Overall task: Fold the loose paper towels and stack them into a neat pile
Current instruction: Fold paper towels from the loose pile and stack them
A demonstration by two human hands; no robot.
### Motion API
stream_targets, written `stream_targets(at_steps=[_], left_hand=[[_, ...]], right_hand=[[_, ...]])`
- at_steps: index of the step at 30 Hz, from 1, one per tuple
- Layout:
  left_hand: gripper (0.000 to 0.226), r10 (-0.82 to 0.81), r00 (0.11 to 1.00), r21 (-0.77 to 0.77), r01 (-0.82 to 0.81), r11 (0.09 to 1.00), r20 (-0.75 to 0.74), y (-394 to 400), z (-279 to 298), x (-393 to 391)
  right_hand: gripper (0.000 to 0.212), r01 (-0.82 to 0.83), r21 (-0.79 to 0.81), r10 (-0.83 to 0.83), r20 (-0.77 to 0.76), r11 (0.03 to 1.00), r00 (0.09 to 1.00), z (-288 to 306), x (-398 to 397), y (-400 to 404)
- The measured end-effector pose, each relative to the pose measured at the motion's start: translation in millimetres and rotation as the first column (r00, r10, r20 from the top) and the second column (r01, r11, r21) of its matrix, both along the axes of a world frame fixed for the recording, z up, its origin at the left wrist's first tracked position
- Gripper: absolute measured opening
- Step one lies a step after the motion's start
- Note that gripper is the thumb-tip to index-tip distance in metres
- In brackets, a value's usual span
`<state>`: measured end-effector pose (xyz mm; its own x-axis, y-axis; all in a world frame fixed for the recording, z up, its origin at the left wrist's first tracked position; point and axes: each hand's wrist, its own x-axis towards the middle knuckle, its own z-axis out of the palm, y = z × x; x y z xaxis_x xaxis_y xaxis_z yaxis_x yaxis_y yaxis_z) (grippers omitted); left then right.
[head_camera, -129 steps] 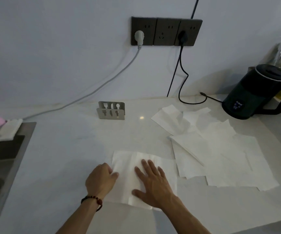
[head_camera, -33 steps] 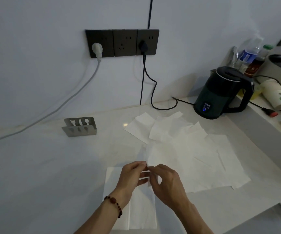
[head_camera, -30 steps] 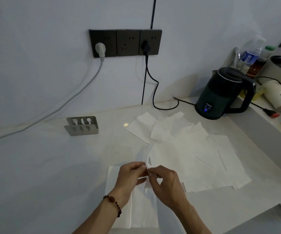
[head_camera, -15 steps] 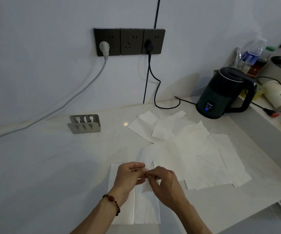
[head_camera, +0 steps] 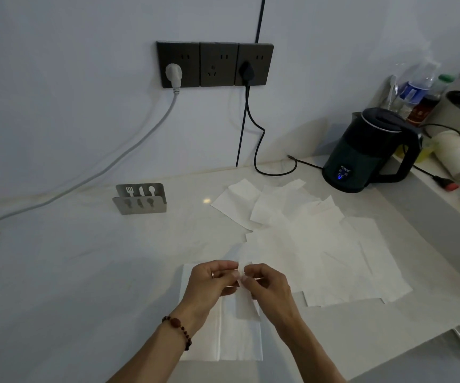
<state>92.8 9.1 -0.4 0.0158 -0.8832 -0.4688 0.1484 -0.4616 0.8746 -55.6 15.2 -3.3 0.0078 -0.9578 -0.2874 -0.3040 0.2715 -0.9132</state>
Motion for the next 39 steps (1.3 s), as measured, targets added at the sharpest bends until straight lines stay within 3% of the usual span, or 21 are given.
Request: stream_targets(at_steps=[2,7,11,14,16,18,21,25,28,32,39], left_hand=[[0.016,0.001,1.000,-0.009,-0.001,1.000,-0.003,1,-1,2],[0.017,0.042,0.994,0.035,-0.039,0.999,-0.105,3,-5,13],[0.022,0.086,0.972,0.112,-0.062,0.992,-0.221,6,-9,25],[0.020,0.171,0.978,0.208,-0.144,0.967,-0.116,9,-18,37],[0.020,0.235,0.971,0.263,-0.214,0.941,-0.047,12,-25,47],[0.033,0.239,0.968,0.282,-0.209,0.936,-0.077,12,-29,51],[0.027,0.164,0.986,0.149,-0.162,0.975,-0.002,17,-18,59],[0.014,0.215,0.949,-0.062,-0.206,0.977,0.231,25,-15,75],[0.016,0.210,0.921,-0.121,-0.179,0.976,0.329,31,-17,94],[0.031,0.190,0.865,-0.128,-0.146,0.981,0.465,42,-25,111],[0.037,0.132,0.809,-0.080,-0.105,0.991,0.573,55,-39,119]], right_hand=[[0.006,-0.012,-0.001,0.012,-0.008,1.000,1.000,2,3,1],[0.020,-0.002,0.007,0.002,0.023,1.000,1.000,4,11,5],[0.021,0.141,0.111,-0.154,0.118,0.984,0.981,2,14,2],[0.018,0.195,0.288,-0.290,0.337,0.938,0.896,5,15,-2],[0.014,0.160,0.324,-0.288,0.401,0.932,0.870,6,20,-4],[0.024,0.122,0.309,-0.252,0.427,0.943,0.869,6,23,-4],[0.015,0.111,0.290,-0.233,0.431,0.951,0.872,3,31,0],[0.019,0.156,0.230,-0.187,0.116,0.961,0.976,-10,37,6],[0.023,0.141,0.172,-0.144,0.007,0.975,0.990,-16,42,13],[0.018,0.093,0.198,-0.082,-0.060,0.976,0.995,-22,51,22],[0.019,-0.003,0.163,0.065,-0.379,0.987,0.923,-39,65,36]])
